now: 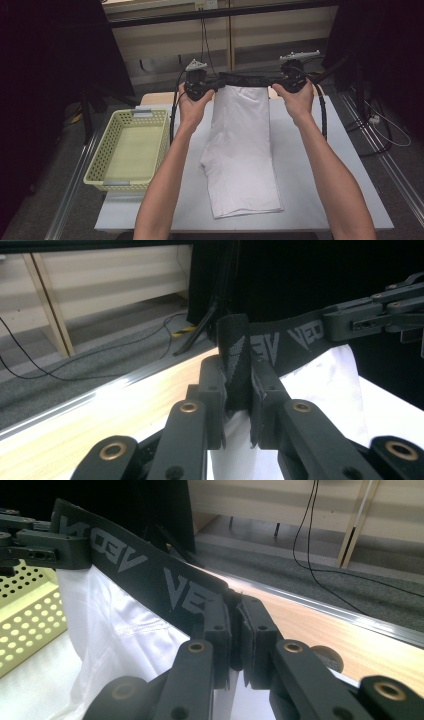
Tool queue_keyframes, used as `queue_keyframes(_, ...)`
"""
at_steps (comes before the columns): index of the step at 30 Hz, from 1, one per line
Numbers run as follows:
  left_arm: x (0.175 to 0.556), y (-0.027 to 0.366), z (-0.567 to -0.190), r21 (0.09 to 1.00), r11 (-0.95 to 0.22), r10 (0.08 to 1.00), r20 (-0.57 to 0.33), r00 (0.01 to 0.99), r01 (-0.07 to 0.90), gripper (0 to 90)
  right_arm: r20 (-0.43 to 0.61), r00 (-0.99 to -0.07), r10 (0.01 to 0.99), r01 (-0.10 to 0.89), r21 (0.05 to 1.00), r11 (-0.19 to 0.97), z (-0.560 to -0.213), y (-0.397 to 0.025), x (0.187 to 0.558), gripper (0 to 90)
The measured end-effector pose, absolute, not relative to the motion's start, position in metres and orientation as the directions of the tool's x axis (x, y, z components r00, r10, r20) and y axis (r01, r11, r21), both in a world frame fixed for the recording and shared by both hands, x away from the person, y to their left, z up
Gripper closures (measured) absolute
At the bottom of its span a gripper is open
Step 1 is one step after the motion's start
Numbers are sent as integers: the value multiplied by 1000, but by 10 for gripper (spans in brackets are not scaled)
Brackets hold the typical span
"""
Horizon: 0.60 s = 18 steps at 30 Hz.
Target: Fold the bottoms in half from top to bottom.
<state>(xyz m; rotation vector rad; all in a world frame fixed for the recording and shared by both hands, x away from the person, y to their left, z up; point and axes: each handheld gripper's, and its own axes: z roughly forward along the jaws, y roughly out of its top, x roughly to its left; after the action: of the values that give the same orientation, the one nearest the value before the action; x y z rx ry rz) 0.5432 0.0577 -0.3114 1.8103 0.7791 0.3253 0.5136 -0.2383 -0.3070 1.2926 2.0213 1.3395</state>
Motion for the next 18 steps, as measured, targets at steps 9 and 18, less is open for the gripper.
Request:
queue_keyframes(9, 537, 65, -319, 907, -223, 635, -142, 759, 357, 787, 175, -516, 839, 478, 871, 112, -317, -236, 509, 831)
queue_keyframes(18, 519, 70, -322, 912, -233, 611, -134, 780, 338, 787, 157, -545, 823, 468, 872, 144, -319, -235, 496, 831)
